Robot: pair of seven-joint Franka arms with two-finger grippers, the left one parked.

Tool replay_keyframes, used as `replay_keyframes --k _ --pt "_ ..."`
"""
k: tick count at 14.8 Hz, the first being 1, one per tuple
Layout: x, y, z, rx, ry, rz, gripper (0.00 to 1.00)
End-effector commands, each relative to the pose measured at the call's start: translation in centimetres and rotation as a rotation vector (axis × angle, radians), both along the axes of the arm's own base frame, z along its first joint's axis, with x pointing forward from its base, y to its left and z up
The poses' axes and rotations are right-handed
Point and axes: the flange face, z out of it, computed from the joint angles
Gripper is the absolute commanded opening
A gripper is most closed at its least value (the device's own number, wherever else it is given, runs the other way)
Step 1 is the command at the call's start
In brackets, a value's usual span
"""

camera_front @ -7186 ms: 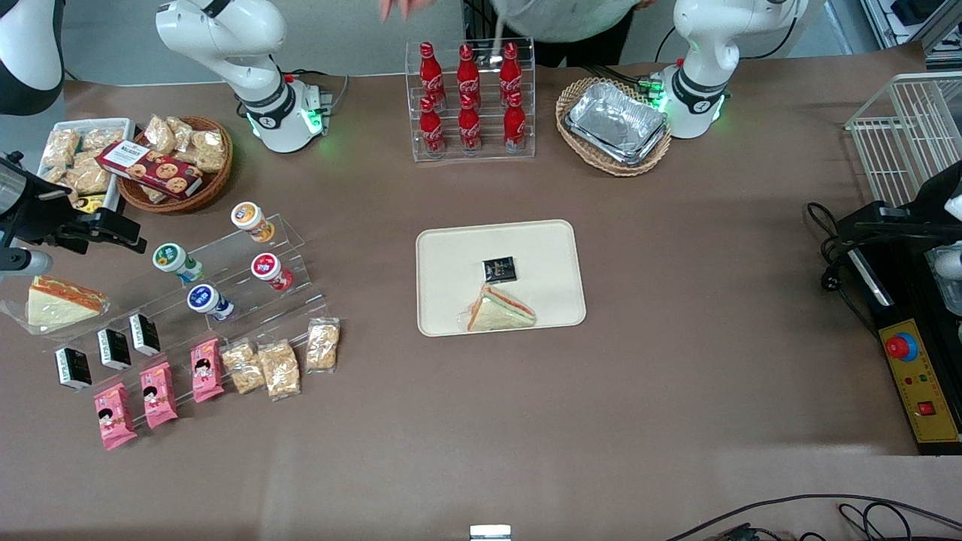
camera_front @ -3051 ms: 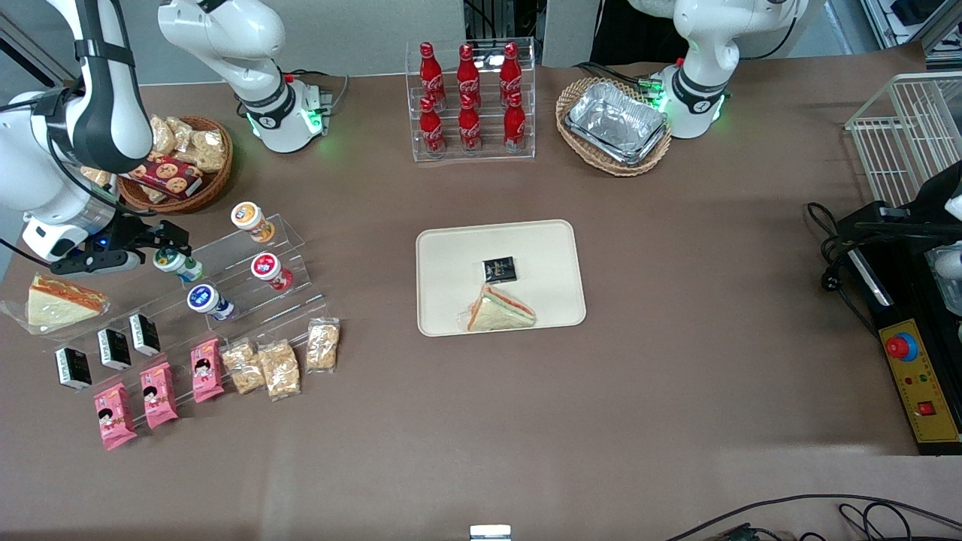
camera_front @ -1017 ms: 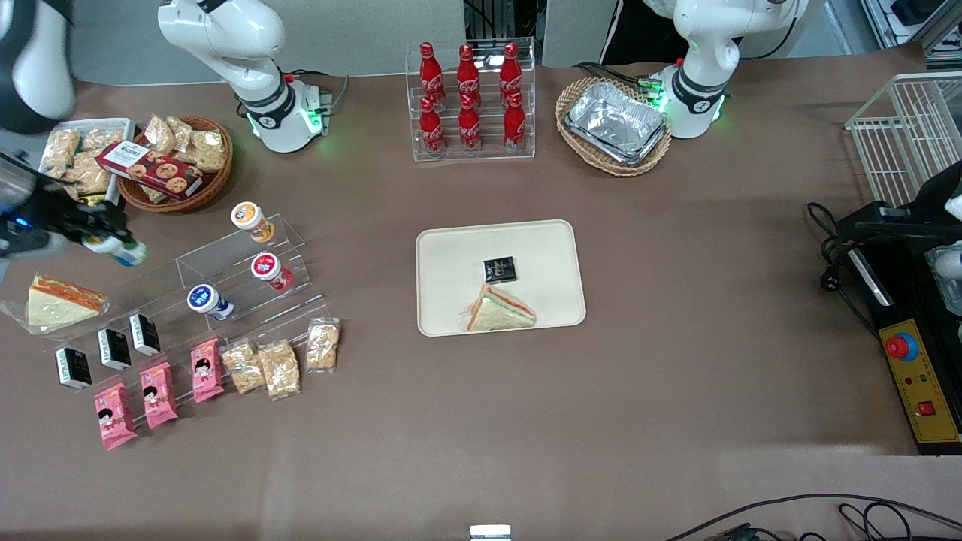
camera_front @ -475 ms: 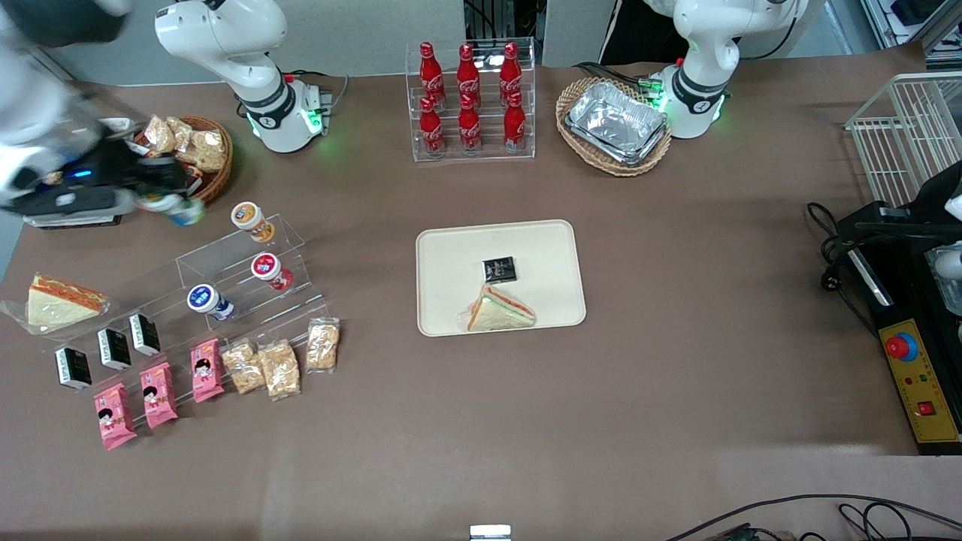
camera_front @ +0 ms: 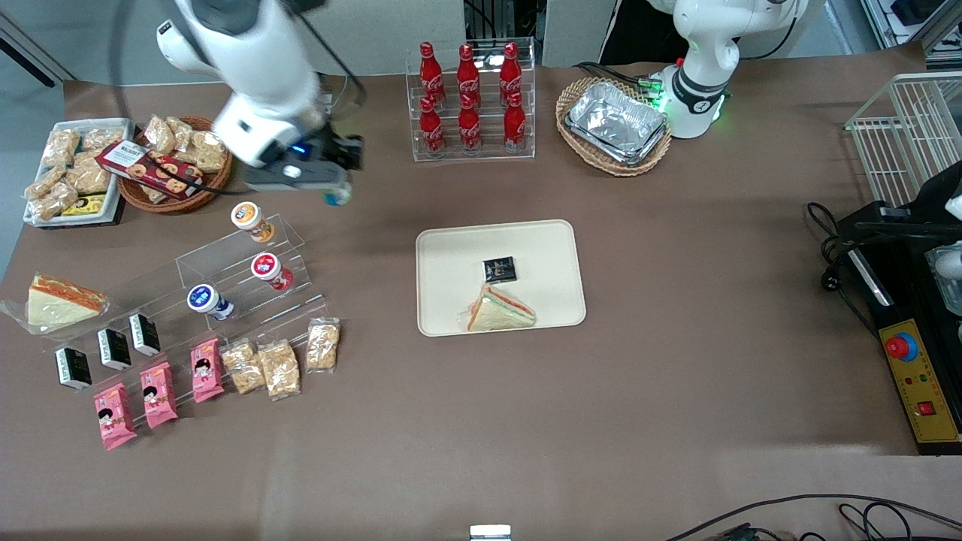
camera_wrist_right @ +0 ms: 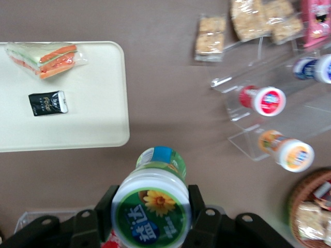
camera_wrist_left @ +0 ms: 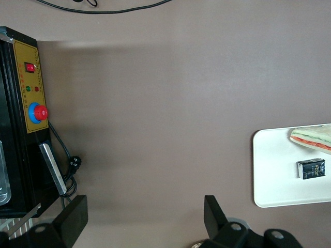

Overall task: Place green gum on tray
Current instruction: 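Carry the green gum bottle over the white tray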

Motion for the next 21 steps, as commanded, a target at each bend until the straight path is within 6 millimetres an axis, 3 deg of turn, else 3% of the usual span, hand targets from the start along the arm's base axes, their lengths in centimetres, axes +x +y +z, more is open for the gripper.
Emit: replay_keyframes --k 1,6,10,13,21 --pt "2.0 3.5 -6.4 0.001 0.011 -0.019 0.00" --pt "1.5 7.1 -14.9 0.009 -0.009 0.000 0.00" --pt "-0.2 9.1 -21.9 0.034 -0.051 -0.011 0.00" --pt "-0.8 8.6 -25.2 0.059 -0.080 -0.015 0.00" --pt "-2.0 9.2 -31.0 0.108 -0.089 -0.064 0.00"
